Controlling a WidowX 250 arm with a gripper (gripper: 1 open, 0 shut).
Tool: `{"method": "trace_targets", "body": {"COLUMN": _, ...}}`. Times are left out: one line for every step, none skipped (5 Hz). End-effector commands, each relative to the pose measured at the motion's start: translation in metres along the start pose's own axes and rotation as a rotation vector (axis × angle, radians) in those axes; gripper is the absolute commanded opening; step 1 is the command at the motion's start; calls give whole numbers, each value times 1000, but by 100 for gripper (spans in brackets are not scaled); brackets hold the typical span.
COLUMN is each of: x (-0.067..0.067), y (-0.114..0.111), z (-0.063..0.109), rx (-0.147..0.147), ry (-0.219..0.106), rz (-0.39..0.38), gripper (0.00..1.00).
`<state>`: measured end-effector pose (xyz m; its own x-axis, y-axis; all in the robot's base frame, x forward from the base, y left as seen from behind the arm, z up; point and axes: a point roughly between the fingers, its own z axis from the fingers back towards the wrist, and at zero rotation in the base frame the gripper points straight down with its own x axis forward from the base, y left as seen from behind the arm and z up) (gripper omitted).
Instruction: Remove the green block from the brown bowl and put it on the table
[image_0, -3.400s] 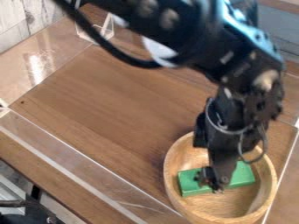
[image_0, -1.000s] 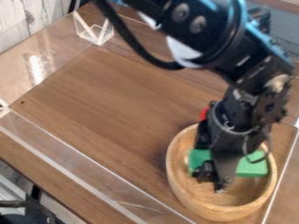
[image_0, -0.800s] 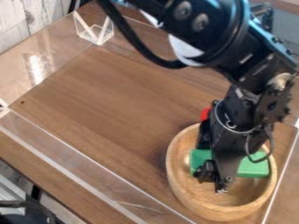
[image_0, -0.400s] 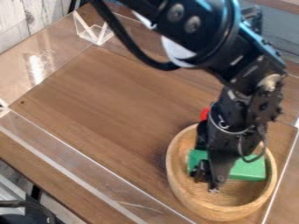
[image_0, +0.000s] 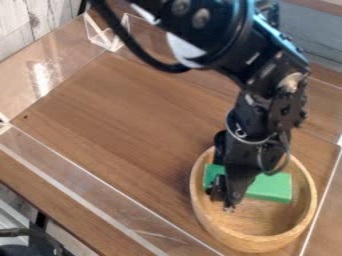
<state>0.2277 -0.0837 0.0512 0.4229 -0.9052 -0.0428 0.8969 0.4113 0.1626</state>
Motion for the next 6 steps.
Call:
{"method": "trace_targets", "body": {"x": 4, "y": -3, "z": 5, "rx": 33, "ry": -51, "rz": -67, "gripper": 0}}
{"method": "trace_targets", "body": {"x": 1, "y": -4, "z": 4, "rx": 33, "ry": -55, "rz": -100, "gripper": 0}}
{"method": "trace_targets", "body": {"x": -3, "y": -4, "z": 5, "rx": 30, "ry": -54, "rz": -134, "gripper": 0}}
{"method": "trace_targets", "body": {"x": -6, "y": -5, "z": 5, "rx": 26, "ry": -53, "rz": -169, "gripper": 0}}
{"method": "trace_targets", "body": {"x": 2, "y": -5, "z": 15, "rx": 20, "ry": -39, "rz": -154, "gripper": 0}}
{"method": "trace_targets", "body": {"x": 10, "y": -4, "z": 24, "rx": 14, "ry": -30, "rz": -137, "gripper": 0}}
